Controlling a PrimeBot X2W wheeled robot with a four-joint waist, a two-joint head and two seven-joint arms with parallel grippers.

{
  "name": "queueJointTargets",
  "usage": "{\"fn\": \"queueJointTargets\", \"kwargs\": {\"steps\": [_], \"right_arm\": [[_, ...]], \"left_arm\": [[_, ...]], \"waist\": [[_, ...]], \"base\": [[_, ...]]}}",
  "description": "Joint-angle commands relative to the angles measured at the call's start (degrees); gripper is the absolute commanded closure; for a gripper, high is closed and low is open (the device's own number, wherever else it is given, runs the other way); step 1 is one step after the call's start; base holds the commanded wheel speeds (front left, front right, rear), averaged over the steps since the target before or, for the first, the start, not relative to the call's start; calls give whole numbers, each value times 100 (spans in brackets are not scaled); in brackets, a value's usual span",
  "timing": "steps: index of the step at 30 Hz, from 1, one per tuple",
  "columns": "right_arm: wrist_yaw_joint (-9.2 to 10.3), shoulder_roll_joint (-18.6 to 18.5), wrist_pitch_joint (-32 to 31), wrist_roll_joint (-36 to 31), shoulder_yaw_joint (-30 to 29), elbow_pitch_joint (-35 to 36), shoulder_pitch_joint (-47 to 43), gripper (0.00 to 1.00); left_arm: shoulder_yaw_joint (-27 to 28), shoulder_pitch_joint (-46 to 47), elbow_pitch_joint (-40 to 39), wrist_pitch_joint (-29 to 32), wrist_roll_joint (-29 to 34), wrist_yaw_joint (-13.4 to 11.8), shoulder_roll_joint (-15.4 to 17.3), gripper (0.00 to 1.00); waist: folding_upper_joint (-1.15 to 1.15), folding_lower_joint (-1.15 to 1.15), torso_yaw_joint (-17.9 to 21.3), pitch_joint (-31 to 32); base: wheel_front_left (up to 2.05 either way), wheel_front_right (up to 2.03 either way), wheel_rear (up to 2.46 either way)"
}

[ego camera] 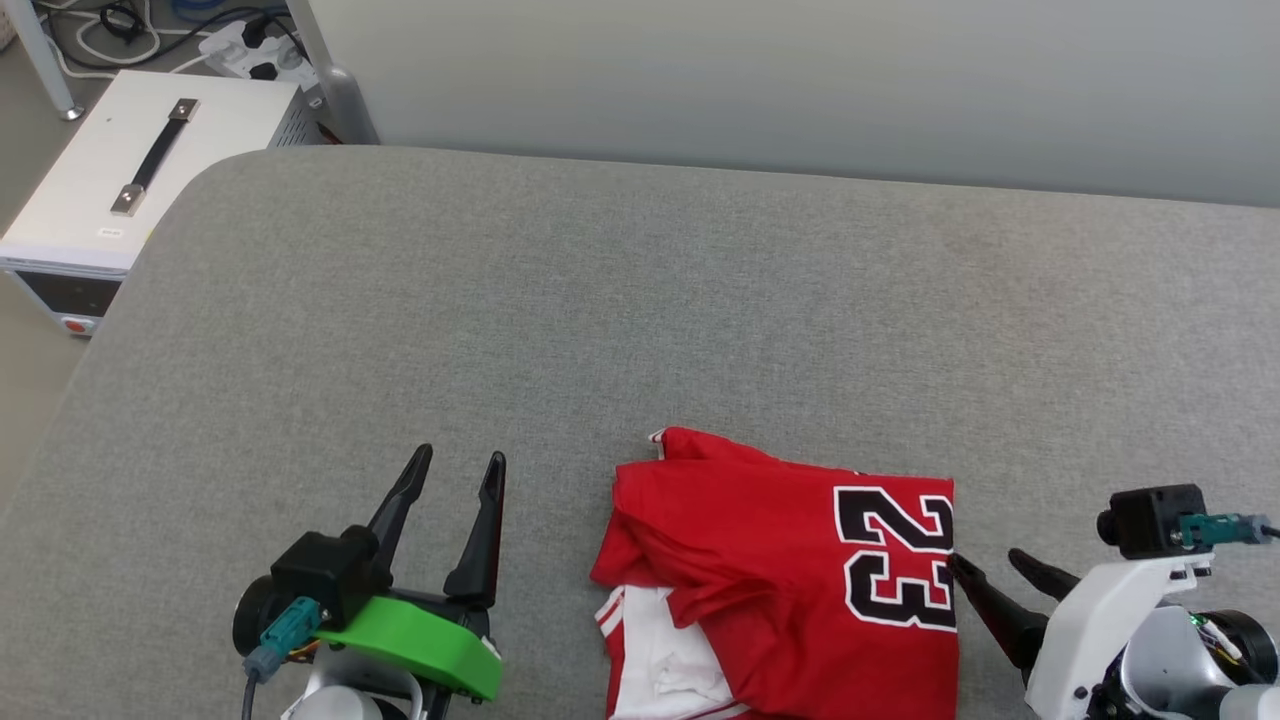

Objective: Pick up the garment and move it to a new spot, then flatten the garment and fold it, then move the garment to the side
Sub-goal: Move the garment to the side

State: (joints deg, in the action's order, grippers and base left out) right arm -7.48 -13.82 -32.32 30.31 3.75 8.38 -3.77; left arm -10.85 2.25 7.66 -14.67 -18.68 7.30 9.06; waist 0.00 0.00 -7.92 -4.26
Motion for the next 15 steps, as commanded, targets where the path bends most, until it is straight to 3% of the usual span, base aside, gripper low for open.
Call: {"fn": "queueJointTargets", "kwargs": {"steps": [1, 3, 7, 15], "right_arm": [[-1, 100, -395, -18, -108, 30, 140, 0], [-1, 221, -1000, -110, -203, 2, 174, 0], [-1, 525, -1641, -394, -423, -64, 330, 0], [-1, 849, -2021, -837, -613, -525, 546, 0]], "left_arm": [[-18, 94, -2, -33, 42, 19, -21, 0], [-40, 136, 14, -33, 50, 19, -32, 0], [-53, 216, 27, -33, 51, 19, -65, 0], [-95, 344, 57, -33, 60, 19, -89, 0]], "waist": [[0, 0, -92, -97], [0, 0, -163, -155], [0, 0, -313, -289], [0, 0, -573, -540]], "base": [[0, 0, 0], [0, 0, 0], [0, 0, 0], [0, 0, 0]]}}
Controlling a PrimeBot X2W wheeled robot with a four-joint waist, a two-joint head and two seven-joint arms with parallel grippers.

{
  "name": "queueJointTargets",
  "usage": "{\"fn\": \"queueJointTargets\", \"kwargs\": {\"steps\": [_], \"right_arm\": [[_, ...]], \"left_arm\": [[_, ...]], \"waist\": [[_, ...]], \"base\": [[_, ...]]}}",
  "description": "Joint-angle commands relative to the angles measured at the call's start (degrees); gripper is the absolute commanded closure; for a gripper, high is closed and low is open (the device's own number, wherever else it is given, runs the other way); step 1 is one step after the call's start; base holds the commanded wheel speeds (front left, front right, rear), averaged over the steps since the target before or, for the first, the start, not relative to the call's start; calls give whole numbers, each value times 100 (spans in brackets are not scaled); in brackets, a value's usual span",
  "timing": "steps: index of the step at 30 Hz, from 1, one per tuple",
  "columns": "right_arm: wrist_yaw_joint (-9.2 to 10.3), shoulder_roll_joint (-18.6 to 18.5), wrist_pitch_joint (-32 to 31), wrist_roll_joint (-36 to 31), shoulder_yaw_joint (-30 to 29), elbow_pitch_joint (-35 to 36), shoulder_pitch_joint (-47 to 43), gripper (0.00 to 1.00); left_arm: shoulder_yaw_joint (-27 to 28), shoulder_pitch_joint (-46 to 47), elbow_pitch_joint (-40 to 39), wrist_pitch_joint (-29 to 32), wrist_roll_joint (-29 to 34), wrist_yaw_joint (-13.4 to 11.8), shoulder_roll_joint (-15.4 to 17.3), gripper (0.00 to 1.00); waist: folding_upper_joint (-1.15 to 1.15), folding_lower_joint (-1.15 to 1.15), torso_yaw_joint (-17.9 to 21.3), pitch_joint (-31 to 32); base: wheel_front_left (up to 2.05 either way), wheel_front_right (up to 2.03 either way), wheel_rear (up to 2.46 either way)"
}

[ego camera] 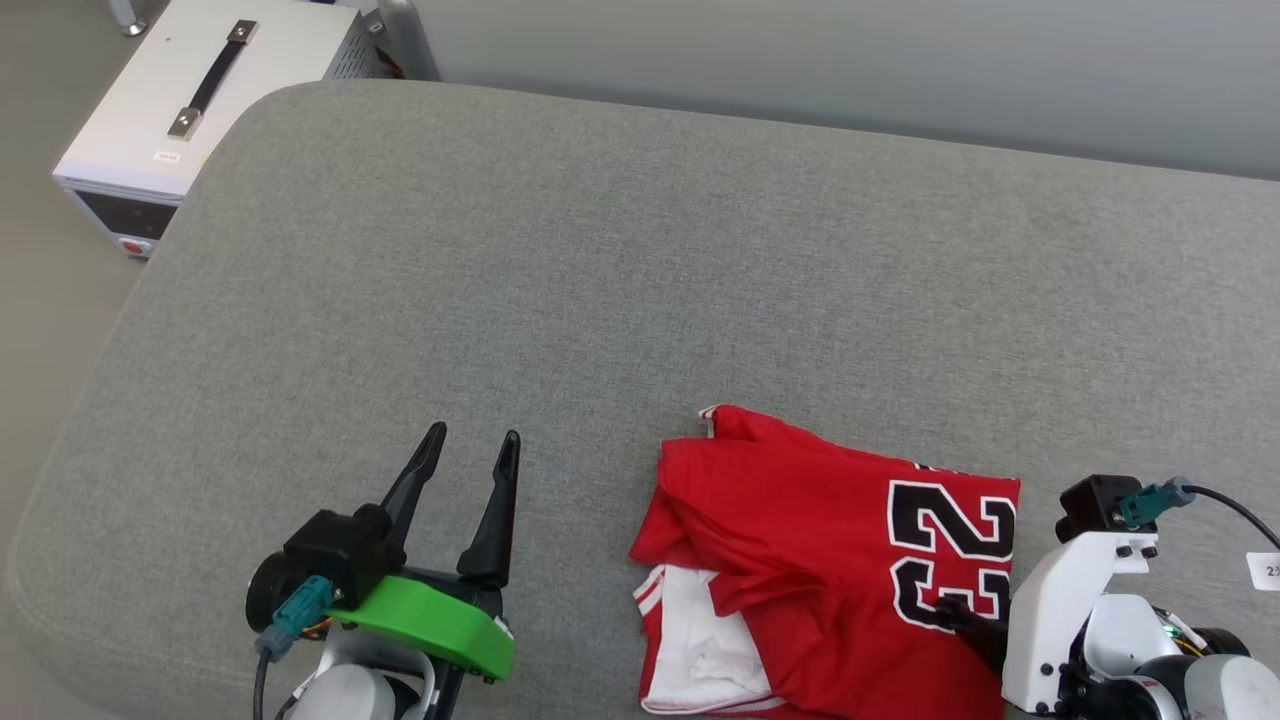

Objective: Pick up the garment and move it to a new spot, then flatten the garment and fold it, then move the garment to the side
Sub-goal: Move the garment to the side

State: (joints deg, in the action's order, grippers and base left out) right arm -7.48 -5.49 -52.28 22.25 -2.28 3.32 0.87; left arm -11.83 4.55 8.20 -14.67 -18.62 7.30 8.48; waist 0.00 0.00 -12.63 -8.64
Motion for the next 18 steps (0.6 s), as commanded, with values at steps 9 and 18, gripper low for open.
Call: {"fn": "queueJointTargets", "kwargs": {"steps": [9, 18], "right_arm": [[-1, 105, -43, -61, 355, -552, 68, 78], [-1, -293, 677, -68, 764, -485, 288, 100]], "left_arm": [[-2, 192, 42, -33, 73, 19, -52, 0], [-28, 204, 91, -33, 96, 19, -27, 0]], "waist": [[0, 0, -197, -237], [0, 0, 38, -96]], "base": [[0, 0, 0], [0, 0, 0]]}}
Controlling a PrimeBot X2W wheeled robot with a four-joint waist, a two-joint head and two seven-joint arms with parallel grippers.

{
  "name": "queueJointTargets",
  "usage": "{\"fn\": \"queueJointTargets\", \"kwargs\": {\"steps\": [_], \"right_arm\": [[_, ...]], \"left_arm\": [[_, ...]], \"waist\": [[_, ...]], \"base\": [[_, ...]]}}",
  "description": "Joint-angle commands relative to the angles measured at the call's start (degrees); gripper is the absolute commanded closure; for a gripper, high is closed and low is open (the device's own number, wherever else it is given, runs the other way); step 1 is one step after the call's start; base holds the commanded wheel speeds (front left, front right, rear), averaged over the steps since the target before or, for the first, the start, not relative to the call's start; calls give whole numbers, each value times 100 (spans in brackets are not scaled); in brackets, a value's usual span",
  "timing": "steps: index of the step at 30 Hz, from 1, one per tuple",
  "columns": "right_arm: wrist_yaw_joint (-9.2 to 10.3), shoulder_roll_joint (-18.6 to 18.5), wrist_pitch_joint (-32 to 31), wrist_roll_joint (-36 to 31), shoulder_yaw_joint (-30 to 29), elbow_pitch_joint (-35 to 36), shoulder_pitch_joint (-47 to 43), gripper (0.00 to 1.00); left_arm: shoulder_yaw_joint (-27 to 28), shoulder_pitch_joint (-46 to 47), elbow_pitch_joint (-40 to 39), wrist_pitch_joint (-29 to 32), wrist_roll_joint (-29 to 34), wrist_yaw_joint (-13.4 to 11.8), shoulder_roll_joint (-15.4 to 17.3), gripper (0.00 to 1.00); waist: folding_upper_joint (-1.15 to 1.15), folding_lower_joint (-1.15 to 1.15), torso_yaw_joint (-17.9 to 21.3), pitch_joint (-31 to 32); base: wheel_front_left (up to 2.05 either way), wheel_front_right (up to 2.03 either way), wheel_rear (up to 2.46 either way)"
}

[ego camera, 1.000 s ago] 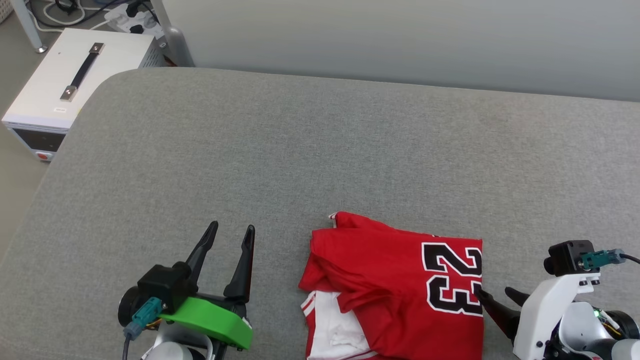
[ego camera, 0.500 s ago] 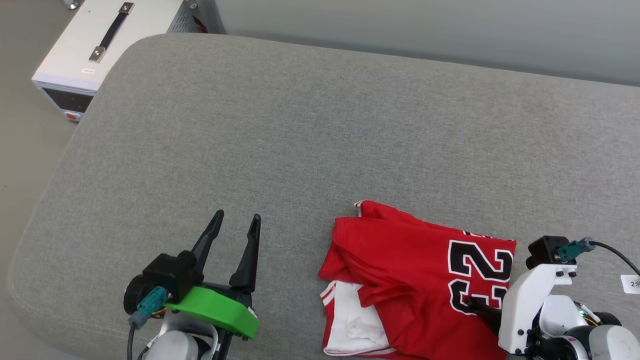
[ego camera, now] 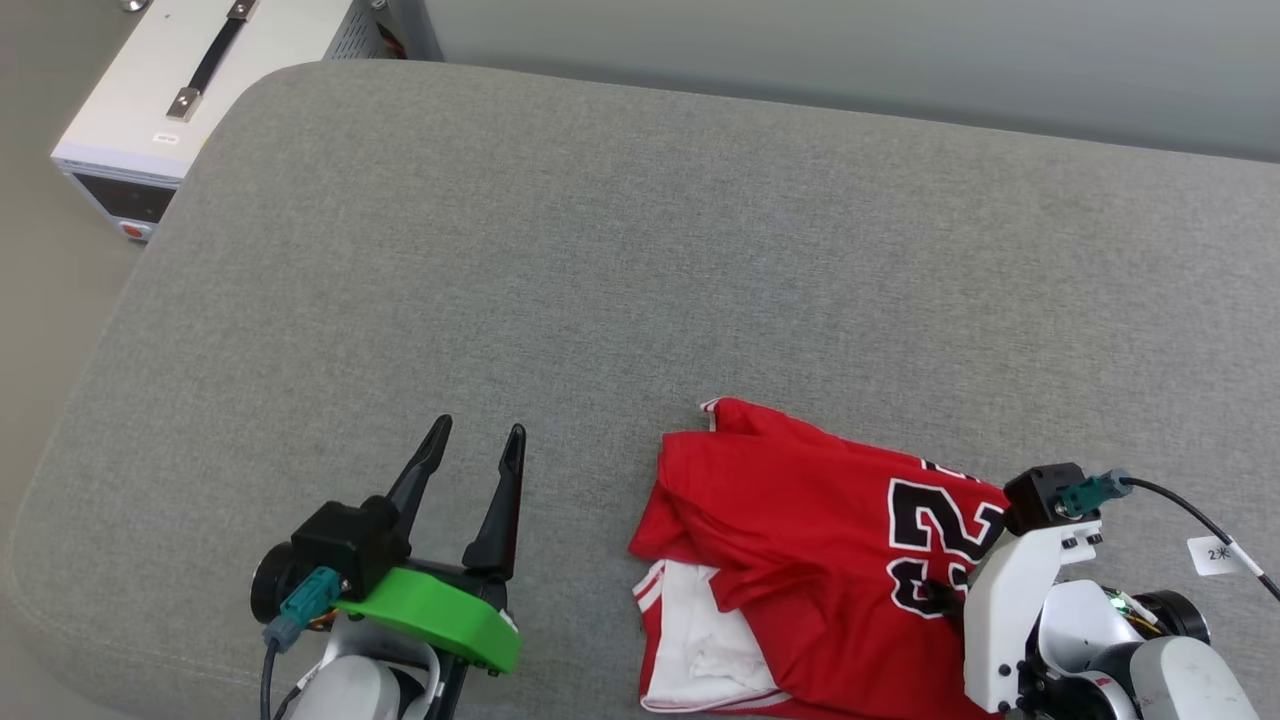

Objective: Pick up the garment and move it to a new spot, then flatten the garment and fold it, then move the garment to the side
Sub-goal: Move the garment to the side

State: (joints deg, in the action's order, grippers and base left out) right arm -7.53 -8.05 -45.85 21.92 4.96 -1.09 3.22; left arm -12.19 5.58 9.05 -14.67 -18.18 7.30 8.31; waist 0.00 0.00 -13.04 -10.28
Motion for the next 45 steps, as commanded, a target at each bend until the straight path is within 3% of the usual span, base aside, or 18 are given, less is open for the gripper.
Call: {"fn": "queueJointTargets", "kwargs": {"steps": [1, 4, 15, 24, 32, 45], "right_arm": [[4, -155, 137, -55, 119, 5, 83, 100], [4, -510, 366, -113, 335, 170, 146, 100], [4, -2673, 891, -409, 1163, 957, 501, 100], [4, -4282, 1092, -471, 1197, 1123, 641, 100], [4, -4700, 1904, -522, 574, 512, 1149, 100], [4, -4406, 3048, -819, -306, -1772, 2404, 100]], "left_arm": [[-5, 99, 5, -33, 51, 19, -7, 0], [-42, 88, -14, -33, 43, 19, 7, 0], [-559, 185, -112, -33, 101, 19, -34, 0], [-1292, 622, -111, -33, 116, 19, -149, 0], [-1659, 1396, -277, -33, 292, 19, -21, 0], [-1866, 2607, -918, 37, 601, 18, 421, 0]], "waist": [[0, 0, 126, 100], [0, 0, 275, 189], [0, 0, 1045, 194], [0, 0, 1646, -260], [0, 0, 2158, -1311], [0, 0, 2527, -2604]], "base": [[0, 0, 0], [0, 0, 0], [0, 0, 0], [0, 0, 0], [0, 0, 0], [0, 0, 0]]}}
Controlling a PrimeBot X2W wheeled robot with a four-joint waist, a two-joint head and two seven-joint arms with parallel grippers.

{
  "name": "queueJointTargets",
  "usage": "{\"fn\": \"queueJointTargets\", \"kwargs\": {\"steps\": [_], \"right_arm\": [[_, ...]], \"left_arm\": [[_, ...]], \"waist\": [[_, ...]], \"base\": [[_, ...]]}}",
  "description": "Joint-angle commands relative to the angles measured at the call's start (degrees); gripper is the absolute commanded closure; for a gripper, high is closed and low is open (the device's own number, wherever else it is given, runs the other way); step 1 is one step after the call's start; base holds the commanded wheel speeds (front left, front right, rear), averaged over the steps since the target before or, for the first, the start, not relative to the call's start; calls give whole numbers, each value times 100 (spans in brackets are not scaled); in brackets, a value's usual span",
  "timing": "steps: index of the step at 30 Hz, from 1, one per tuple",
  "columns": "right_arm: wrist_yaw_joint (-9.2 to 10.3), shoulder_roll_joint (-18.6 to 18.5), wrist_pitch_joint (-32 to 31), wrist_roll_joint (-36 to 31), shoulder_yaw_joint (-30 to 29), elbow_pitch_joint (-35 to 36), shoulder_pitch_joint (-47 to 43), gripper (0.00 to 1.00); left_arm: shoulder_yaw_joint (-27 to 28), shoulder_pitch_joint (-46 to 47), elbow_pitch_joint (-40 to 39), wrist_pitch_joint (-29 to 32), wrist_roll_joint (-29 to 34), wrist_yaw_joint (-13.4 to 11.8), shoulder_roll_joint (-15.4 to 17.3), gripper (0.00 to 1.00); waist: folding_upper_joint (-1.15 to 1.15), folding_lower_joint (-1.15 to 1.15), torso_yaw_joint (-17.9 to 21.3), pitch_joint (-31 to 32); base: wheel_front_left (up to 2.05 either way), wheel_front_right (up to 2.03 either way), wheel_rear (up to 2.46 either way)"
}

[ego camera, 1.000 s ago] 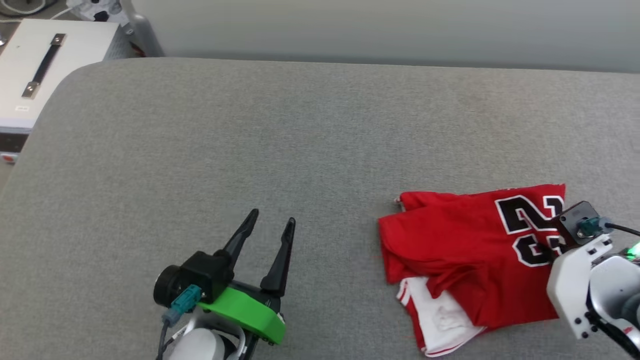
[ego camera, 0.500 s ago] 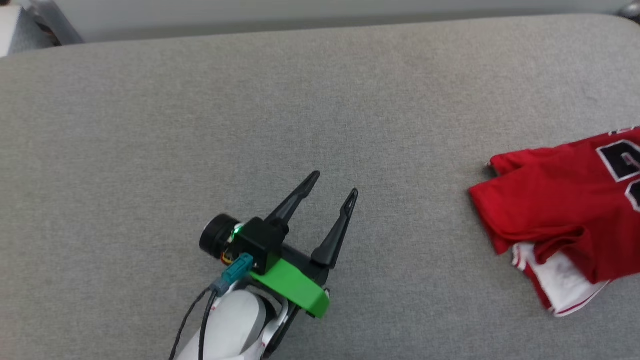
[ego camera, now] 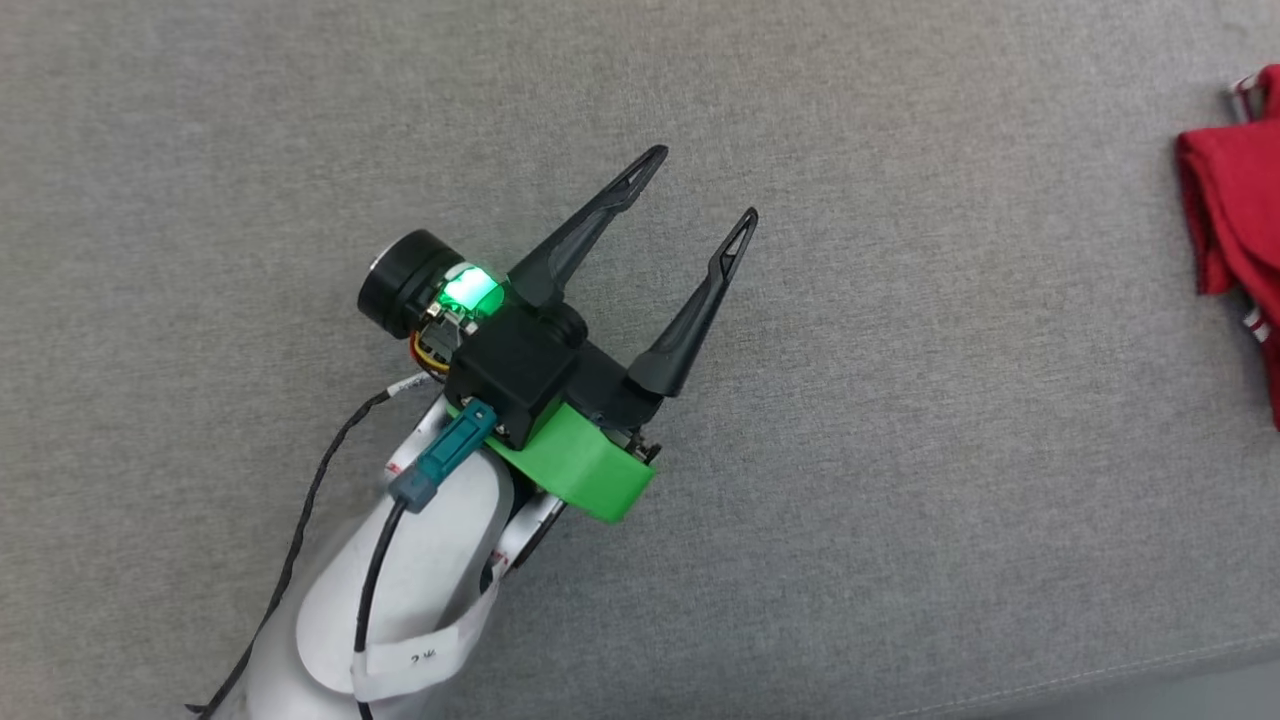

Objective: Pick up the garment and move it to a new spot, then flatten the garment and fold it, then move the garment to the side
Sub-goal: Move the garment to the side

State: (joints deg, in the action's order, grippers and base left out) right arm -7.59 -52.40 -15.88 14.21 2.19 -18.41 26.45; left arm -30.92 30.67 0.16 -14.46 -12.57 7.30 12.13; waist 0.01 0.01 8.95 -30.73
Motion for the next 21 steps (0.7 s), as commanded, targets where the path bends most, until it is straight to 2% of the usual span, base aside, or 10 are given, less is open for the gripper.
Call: {"fn": "queueJointTargets", "kwargs": {"steps": [1, 7, 14, 15, 16, 17, 21], "right_arm": [[10, 51, 159, -71, -106, -239, 153, 100], [10, 239, 677, -100, -435, -1166, 644, 100], [10, 376, 1071, -195, -387, -1865, 1157, 100], [10, 383, 1120, -221, -372, -1961, 1211, 79], [10, 379, 1170, -252, -357, -2028, 1249, 37], [10, 385, 1242, -271, -349, -2100, 1302, 0], [10, 383, 1426, -275, -242, -2268, 1414, 0]], "left_arm": [[7, 140, -107, 61, 58, 14, 60, 0], [12, 257, -515, 284, 102, -20, 154, 0], [25, 229, -668, 372, 88, -83, 224, 0], [22, 220, -661, 368, 84, -94, 224, 0], [20, 210, -647, 358, 78, -103, 221, 0], [21, 193, -625, 342, 67, -115, 218, 0], [63, 99, -474, 230, -16, -169, 184, 0]], "waist": [[-1, -1, 337, -614], [-1, -1, 330, -808], [-1, -1, 260, -829], [-1, -1, 243, -808], [-1, -1, 227, -779], [-1, -1, 209, -736], [-1, -1, 121, -459]], "base": [[0, 0, 0], [0, 0, 0], [0, 0, 0], [0, 0, 0], [0, 0, 0], [0, 0, 0], [0, 0, 0]]}}
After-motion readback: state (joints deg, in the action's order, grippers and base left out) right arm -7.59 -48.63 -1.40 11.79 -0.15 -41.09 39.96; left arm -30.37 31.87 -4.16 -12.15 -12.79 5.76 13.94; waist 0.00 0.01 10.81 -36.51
